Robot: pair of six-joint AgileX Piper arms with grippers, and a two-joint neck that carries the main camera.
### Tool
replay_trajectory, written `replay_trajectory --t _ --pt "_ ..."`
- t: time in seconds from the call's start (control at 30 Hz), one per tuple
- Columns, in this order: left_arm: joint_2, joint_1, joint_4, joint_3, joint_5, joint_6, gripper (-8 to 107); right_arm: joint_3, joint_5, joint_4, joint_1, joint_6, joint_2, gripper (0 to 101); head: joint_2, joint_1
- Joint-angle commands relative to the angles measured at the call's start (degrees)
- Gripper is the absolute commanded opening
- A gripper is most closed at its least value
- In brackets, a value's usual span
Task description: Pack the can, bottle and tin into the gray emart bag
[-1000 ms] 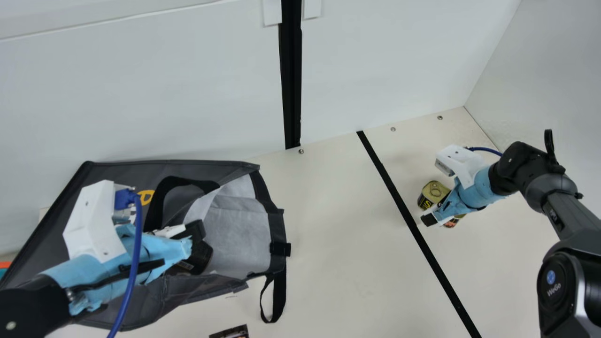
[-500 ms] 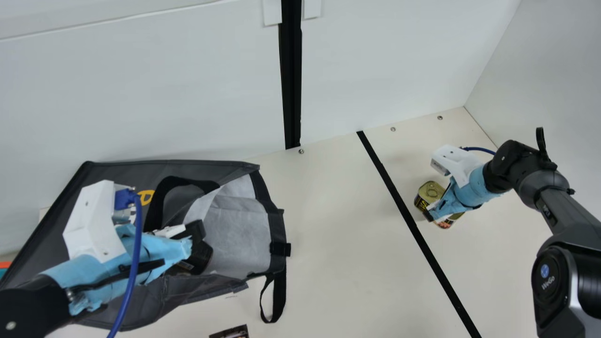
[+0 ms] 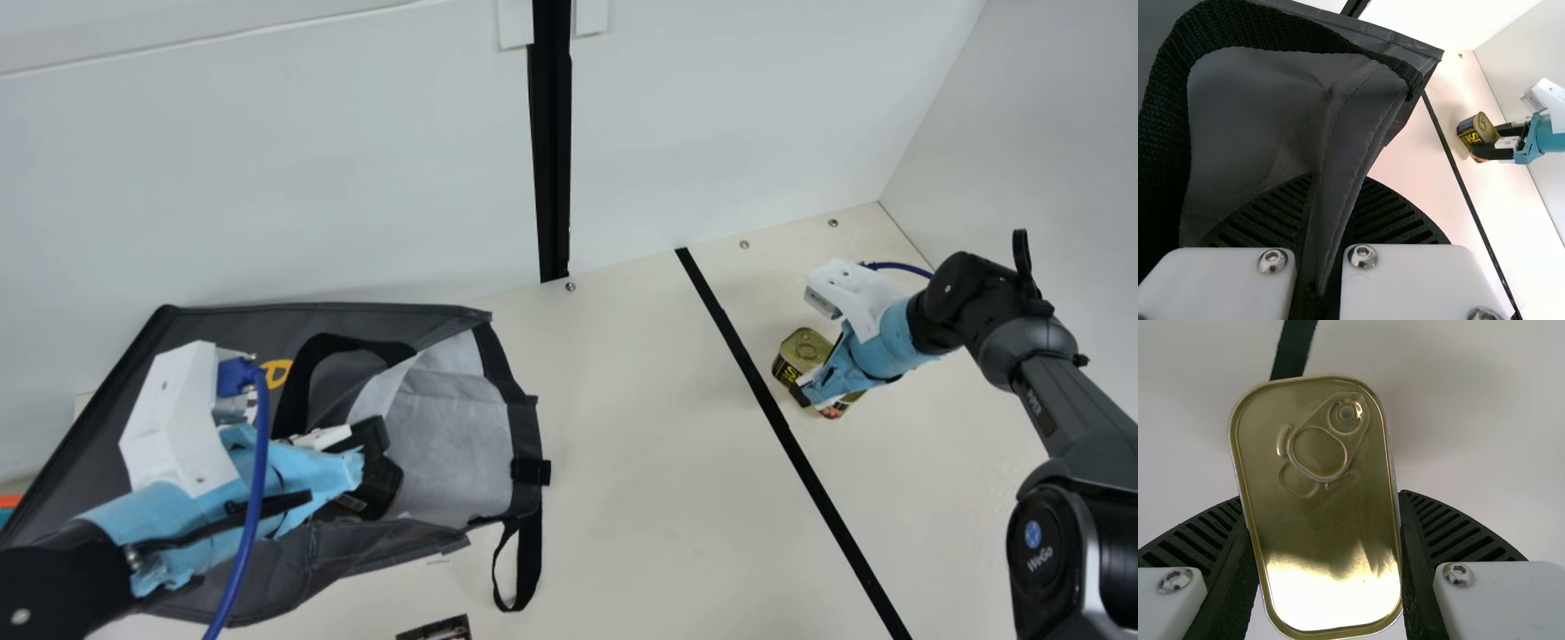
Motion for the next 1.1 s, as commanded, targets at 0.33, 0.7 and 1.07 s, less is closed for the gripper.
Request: replay_trajectory --t 0.33,0.7,1.07 --pt "0.0 0.0 0.0 0.0 0.0 0.0 10 1.89 0.62 0.36 3.58 1.24 -4.24 0 -0.05 -1.3" --pt "0.0 0.0 0.0 0.0 0.0 0.0 10 4.97 0.63 0.32 7.77 2.81 -8.91 0 -0.05 -1.3" --pt "0.0 0.0 0.0 0.0 0.0 0.0 10 8.19 0.78 -0.26 12.85 5.42 -13.75 0 -0.05 -1.3"
